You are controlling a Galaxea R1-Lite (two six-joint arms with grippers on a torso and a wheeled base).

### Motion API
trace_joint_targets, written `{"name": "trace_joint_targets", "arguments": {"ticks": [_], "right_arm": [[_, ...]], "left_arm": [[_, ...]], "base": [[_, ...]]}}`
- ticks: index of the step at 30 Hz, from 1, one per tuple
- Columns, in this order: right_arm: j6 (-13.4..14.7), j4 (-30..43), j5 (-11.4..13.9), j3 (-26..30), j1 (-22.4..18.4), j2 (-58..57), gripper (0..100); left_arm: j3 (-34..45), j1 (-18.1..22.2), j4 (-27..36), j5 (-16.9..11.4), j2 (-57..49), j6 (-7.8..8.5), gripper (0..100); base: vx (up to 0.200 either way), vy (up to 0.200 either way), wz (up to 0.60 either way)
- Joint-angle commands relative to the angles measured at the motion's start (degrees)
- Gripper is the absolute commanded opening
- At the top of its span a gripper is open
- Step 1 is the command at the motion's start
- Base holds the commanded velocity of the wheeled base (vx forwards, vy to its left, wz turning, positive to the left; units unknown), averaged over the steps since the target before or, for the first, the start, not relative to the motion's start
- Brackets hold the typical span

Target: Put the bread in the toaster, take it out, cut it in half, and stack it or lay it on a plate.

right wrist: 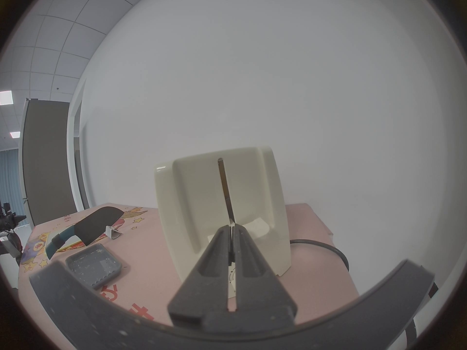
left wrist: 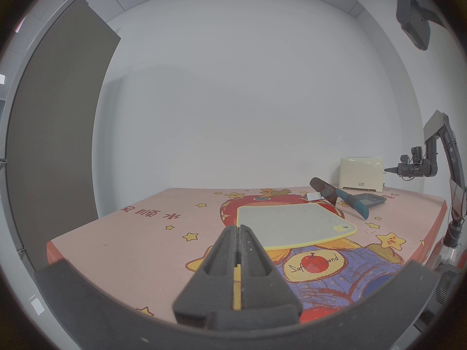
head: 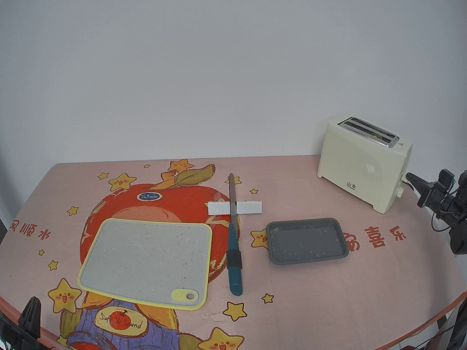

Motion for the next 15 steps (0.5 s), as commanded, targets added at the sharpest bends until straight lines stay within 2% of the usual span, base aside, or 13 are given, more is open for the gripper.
{"name": "trace_joint_targets", "arguments": {"ticks": [1, 15], "right_arm": [[0.0, 0.1, 0.0, 0.1, 0.1, 0.4, 0], [0.6, 0.9, 0.1, -1.0, 0.0, -4.6, 0]], "left_arm": [[1.0, 0.0, 0.0, 0.0, -0.4, 0.02, 0], [1.0, 0.0, 0.0, 0.0, -0.4, 0.02, 0]], "base": [[0.000, 0.000, 0.00], [0.000, 0.000, 0.00]]}}
